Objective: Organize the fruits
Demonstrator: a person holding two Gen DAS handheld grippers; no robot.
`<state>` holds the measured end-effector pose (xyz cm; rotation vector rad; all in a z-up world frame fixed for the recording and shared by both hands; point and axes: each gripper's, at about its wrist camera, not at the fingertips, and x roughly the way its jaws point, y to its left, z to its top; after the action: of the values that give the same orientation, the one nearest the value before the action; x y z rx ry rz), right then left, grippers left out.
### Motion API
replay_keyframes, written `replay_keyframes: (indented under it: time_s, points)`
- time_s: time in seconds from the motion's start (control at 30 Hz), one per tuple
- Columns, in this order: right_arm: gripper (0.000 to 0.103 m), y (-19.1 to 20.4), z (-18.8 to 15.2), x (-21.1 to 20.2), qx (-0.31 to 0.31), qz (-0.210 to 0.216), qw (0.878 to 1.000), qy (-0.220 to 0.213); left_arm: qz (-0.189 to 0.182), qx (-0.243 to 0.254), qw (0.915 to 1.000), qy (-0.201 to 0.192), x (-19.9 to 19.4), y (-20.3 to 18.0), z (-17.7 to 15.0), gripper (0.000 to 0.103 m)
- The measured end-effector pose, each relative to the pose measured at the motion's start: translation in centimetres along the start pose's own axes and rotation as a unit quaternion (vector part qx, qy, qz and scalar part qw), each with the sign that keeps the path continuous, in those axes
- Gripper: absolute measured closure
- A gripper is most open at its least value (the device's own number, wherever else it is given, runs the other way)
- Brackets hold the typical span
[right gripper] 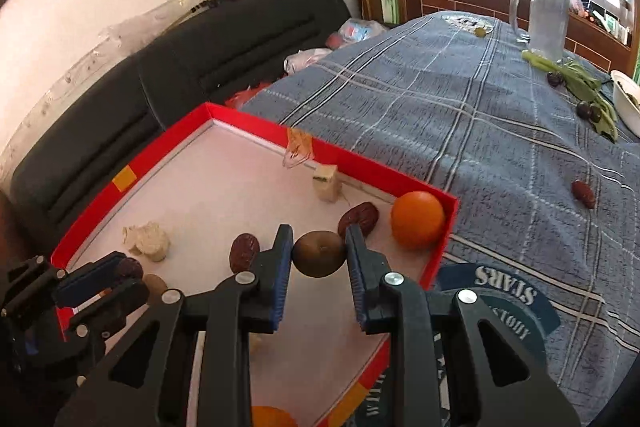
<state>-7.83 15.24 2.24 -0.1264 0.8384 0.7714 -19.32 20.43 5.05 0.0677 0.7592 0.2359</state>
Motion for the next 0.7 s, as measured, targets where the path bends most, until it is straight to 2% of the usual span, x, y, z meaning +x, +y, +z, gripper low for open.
replay_keyframes:
  time_s: [0.17, 0.23, 0.3, 0.33, 0.37, 0.4, 0.47, 0.53, 0.63, 0.7]
  points:
    - [0.073, -0.4, -0.1, 0.5, 0.005, 0.0, 1.0, 0.017, 0.024, 0.006, 0.9997, 0.002, 0.0, -0.5, -0.1, 0.086]
    - [0.073, -0.6, -0.1, 0.1, 0.012, 0.002, 1.0, 0.01, 0.035, 0.005, 0.9994, 0.005, -0.1, -0.6, -0.2, 0.086]
    - [0.072, -0.8, 0.0, -0.5, 0.018, 0.01, 1.0, 0.006, 0.04, 0.004, 0.9992, 0.004, -0.5, -0.7, -0.3, 0.081]
    - [0.07, -0.9, 0.0, -1.0, 0.02, 0.015, 1.0, 0.002, 0.046, 0.004, 0.9989, 0.003, -0.8, -0.7, -0.3, 0.07]
    - [0.063, -1.0, -0.1, -1.8, 0.024, 0.015, 1.0, -0.008, 0.051, 0.002, 0.9987, 0.001, -1.0, -0.7, -0.3, 0.056]
    - [0.055, -1.1, -0.2, -2.6, 0.027, 0.013, 0.999, -0.02, 0.057, -0.001, 0.9984, -0.006, -1.6, -0.7, -0.3, 0.052]
    - [0.051, -1.1, -0.5, -4.1, 0.029, 0.009, 0.999, -0.04, 0.067, -0.006, 0.9974, -0.024, -2.9, -0.7, -0.2, 0.034]
    - [0.051, -1.2, -0.8, -5.7, 0.029, 0.004, 0.998, -0.056, 0.074, -0.012, 0.9965, -0.038, -4.1, -0.7, -0.1, 0.023]
    - [0.046, -1.2, -1.6, -8.5, 0.035, -0.005, 0.996, -0.081, 0.079, -0.02, 0.9946, -0.063, -6.1, -0.8, 0.2, 0.02]
    - [0.037, -1.1, -2.3, -10.5, 0.036, -0.013, 0.994, -0.098, 0.085, -0.024, 0.9929, -0.079, -7.8, -1.0, 0.2, 0.016]
